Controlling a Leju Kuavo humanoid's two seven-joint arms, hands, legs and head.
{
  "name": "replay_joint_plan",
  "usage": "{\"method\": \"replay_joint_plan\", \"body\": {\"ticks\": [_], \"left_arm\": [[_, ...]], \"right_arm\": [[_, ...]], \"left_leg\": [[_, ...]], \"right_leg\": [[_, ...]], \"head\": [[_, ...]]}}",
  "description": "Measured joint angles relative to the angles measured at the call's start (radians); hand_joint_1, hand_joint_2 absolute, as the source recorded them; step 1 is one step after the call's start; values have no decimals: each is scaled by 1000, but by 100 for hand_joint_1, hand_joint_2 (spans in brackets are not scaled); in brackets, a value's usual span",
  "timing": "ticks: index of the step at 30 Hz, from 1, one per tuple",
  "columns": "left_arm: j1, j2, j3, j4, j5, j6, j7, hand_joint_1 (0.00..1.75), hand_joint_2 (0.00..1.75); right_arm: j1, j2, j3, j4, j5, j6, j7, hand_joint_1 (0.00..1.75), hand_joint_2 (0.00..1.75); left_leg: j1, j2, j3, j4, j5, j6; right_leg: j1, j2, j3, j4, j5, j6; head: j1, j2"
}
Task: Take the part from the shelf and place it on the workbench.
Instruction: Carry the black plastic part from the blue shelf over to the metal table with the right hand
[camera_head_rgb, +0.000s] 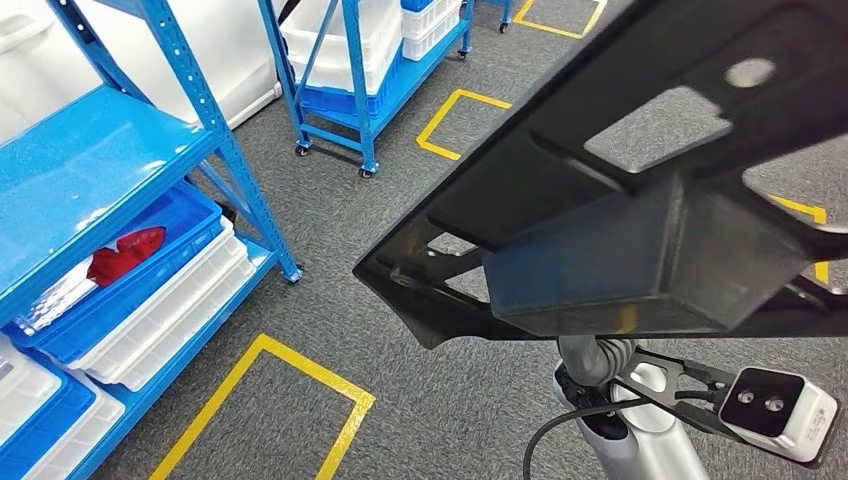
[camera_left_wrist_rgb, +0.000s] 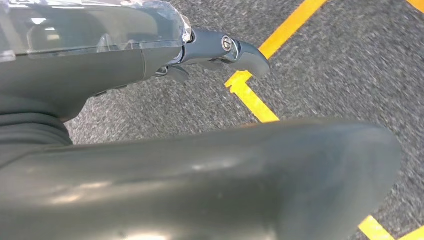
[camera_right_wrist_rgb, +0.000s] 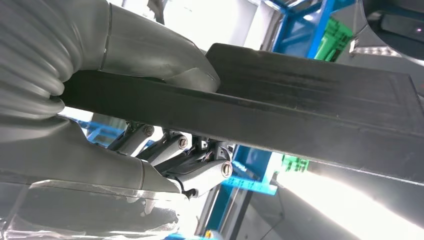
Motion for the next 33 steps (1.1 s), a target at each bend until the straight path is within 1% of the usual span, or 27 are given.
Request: {"method": "replay_joint_plan", "body": {"ticks": [2, 4, 5, 6, 7, 8, 9, 10, 11, 13, 15, 16, 17, 19, 21, 22, 23, 24, 25, 26, 27, 28, 29, 30, 31, 32, 33], "left_arm": [[-2, 0, 0, 0, 0, 0, 0, 0, 0], [1, 1, 0, 0, 0, 0, 0, 0, 0], [4, 2, 0, 0, 1, 0, -2, 0, 0], [6, 2, 0, 0, 1, -1, -4, 0, 0], [8, 3, 0, 0, 2, -2, -7, 0, 0], [7, 4, 0, 0, 2, -4, -9, 0, 0], [6, 4, -1, 0, 2, -7, -10, 0, 0], [5, 6, -1, 0, 2, -11, -9, 0, 0], [4, 7, -2, 0, 1, -16, -8, 0, 0], [2, 8, -6, 0, 0, -26, -4, 0, 0], [-2, 6, -9, 0, 0, -35, -2, 0, 0], [-5, 4, -10, 0, 0, -38, -1, 0, 0], [-7, 3, -12, -1, -1, -40, 1, 0, 0], [-6, -2, -20, -1, -2, -36, 11, 0, 0], [-1, -8, -28, -1, -4, -26, 22, 0, 0], [0, -10, -30, -1, -3, -21, 25, 0, 0], [1, -12, -32, -1, -1, -16, 26, 0, 0], [1, -12, -32, -1, 1, -12, 25, 0, 0], [0, -13, -32, -1, 2, -8, 23, 0, 0], [0, -14, -32, -1, 2, -6, 20, 0, 0], [1, -15, -31, -1, 2, -6, 18, 0, 0], [2, -15, -30, -1, 2, -6, 18, 0, 0], [3, -15, -28, -1, 1, -8, 18, 0, 0], [3, -15, -26, -1, 1, -10, 19, 0, 0], [3, -16, -25, -1, 0, -11, 19, 0, 0], [2, -16, -25, -1, 0, -11, 19, 0, 0], [2, -17, -24, -1, 1, -11, 18, 0, 0]], "right_arm": [[-4, -2, 1, 0, 0, 0, 0, 175, 175], [-7, -2, 2, 1, 0, 0, 0, 175, 175], [-7, -3, 3, 2, -2, -2, 0, 175, 175], [-6, -3, 4, 4, -4, -3, 0, 175, 175], [-7, -4, 5, 6, -8, -5, 0, 175, 175], [-8, -4, 6, 10, -13, -8, 0, 175, 175], [-10, -5, 8, 13, -17, -10, 0, 175, 175], [-15, -5, 10, 17, -22, -14, 0, 175, 175], [-21, -5, 13, 21, -27, -18, 0, 175, 175], [-34, -5, 18, 30, -36, -29, 0, 175, 175], [-44, -8, 22, 37, -43, -39, 1, 175, 175], [-49, -11, 24, 40, -46, -43, 1, 175, 175], [-57, -15, 27, 44, -50, -48, 1, 175, 175], [-75, -25, 34, 60, -55, -61, 0, 175, 175], [-84, -33, 45, 81, -60, -79, 0, 175, 175], [-85, -37, 51, 90, -62, -89, 0, 175, 175], [-86, -42, 57, 98, -62, -99, 1, 175, 175], [-87, -47, 64, 104, -63, -107, 1, 175, 175], [-91, -51, 70, 108, -64, -115, 1, 175, 175], [-96, -56, 75, 110, -66, -120, 1, 175, 175], [-102, -60, 80, 112, -69, -127, 1, 175, 175], [-108, -64, 85, 114, -74, -133, 0, 175, 175], [-112, -70, 88, 117, -79, -141, 0, 175, 175], [-117, -75, 92, 120, -86, -153, 0, 175, 175], [-120, -80, 96, 122, -94, -164, 0, 175, 175], [-124, -84, 101, 125, -104, -176, 0, 175, 175], [-128, -86, 106, 126, -114, -186, 0, 175, 175]], "left_leg": [[4, -36, -15, 45, -33, -8], [7, -86, -69, 164, -94, -12], [7, -98, -105, 233, -120, -13], [7, -103, -131, 279, -130, -14], [8, -105, -144, 293, -120, -15], [8, -107, -136, 262, -89, -14], [9, -114, -112, 201, -47, -13], [12, -135, -84, 131, -12, -11], [14, -156, -61, 73, 10, -9], [14, -184, -40, 23, 18, -3], [11, -168, -39, 18, 20, 8], [12, -158, -37, 15, 22, 16], [12, -146, -35, 11, 24, 23], [11, -119, -33, 8, 25, 33], [7, -92, -33, 8, 23, 37], [6, -79, -33, 9, 22, 37], [5, -68, -32, 9, 21, 37], [3, -57, -30, 9, 19, 37], [2, -47, -27, 9, 17, 35], [-1, -37, -24, 9, 14, 32], [-3, -28, -21, 9, 11, 29], [-5, -19, -19, 9, 9, 24], [-6, -10, -18, 9, 8, 20], [-7, 1, -15, 7, 6, 15], [-5, 2, -13, 8, 3, 9], [-4, -11, -15, 18, -7, 5], [-3, -33, -25, 46, -26, 2]], "right_leg": [[-6, 20, 5, -9, 5, -13], [-10, 42, 7, -12, 7, -20], [-9, 55, 7, -12, 7, -21], [-8, 70, 7, -10, 7, -22], [-8, 85, 7, -9, 6, -21], [-8, 99, 8, -6, 5, -20], [-8, 112, 9, -4, 4, -17], [-9, 125, 8, 0, 1, -14], [-9, 138, 5, 6, 0, -9], [-11, 160, -5, 11, 0, 4], [-15, 175, -12, 10, 3, 18], [-15, 160, -15, 16, 0, 24], [-13, 133, -26, 38, -14, 28], [-12, 69, -79, 144, -68, 35], [-14, 48, -148, 278, -120, 40], [-16, 45, -164, 308, -123, 41], [-16, 43, -160, 300, -108, 40], [-16, 37, -134, 250, -77, 36], [-13, 22, -91, 171, -42, 30], [-7, -2, -51, 97, -18, 21], [-1, -20, -22, 41, -2, 14], [4, -31, -8, 12, 1, 8], [8, -31, -9, 8, -2, 4], [8, -17, -11, 5, 1, 1], [5, -6, -9, 1, 4, -3], [1, 6, -7, -4, 7, -8], [-3, 17, -4, -9, 10, -14]], "head": [[0, 0], [0, 0], [0, 0], [0, 0], [0, 0], [0, 0], [0, 0], [0, 0], [0, 0], [0, 0], [0, 0], [0, 0], [0, 0], [0, 0], [0, 0], [0, 0], [0, 0], [0, 0], [0, 0], [0, 0], [0, 0], [0, 0], [0, 0], [0, 0], [0, 0], [0, 0], [0, 0]]}}
